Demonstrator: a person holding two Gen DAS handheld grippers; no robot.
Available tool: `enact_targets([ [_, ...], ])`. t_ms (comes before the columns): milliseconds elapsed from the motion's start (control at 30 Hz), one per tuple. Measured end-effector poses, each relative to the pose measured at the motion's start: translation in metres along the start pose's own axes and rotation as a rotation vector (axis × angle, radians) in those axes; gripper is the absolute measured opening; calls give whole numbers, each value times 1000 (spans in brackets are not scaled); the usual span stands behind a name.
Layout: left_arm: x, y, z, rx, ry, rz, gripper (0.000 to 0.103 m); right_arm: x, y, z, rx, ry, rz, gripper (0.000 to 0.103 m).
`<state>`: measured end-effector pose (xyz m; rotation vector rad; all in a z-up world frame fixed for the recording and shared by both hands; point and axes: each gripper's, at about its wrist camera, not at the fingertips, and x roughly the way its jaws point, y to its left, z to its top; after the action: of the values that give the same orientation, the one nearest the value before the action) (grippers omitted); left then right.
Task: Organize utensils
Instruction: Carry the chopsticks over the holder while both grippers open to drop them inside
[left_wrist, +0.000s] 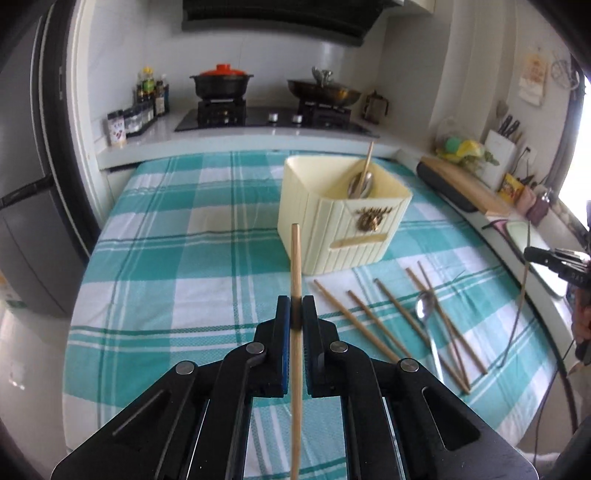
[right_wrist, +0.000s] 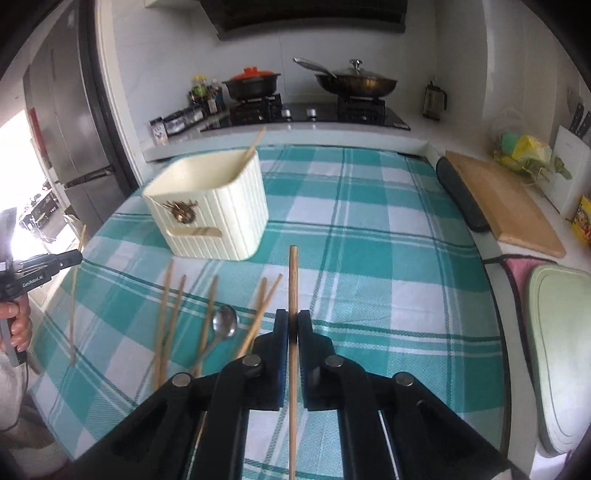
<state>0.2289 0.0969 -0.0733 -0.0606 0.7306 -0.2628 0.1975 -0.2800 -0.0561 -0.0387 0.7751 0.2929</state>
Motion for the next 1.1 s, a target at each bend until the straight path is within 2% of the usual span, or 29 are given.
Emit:
enact_targets([
  [133, -33, 0, 17, -24, -89, -43, 4, -36, 18, 9, -28, -91, 14, 5],
  [300, -52, 1, 42, -61, -164, -98, 4, -53, 33, 38, -50, -210, -2, 5],
  [467, -60, 1, 83, -53, -233, -96, 4, -52, 38, 89, -54, -271, -1, 5],
  [600, -67, -4, 128, -46, -333, -93, 4, -51, 49, 135, -85, -348, -8, 5],
  [733, -56, -18, 169, -10, -423, -49, 4, -42, 63, 175, -105, -432, 7, 5],
  [833, -25, -26, 189, 3, -414, -23, 4, -23, 71, 195, -99, -459, 33, 5],
  [933, 16, -32, 195, 11, -341, -14, 4, 9, 73, 202, -77, -430, 61, 5],
  [1000, 42, -32, 193, 6, -280, -19, 4, 35, 72, 203, -61, -373, 82, 5],
  [1100, 77, -30, 188, -9, -174, -41, 4, 78, 65, 201, -12, -241, 140, 5],
])
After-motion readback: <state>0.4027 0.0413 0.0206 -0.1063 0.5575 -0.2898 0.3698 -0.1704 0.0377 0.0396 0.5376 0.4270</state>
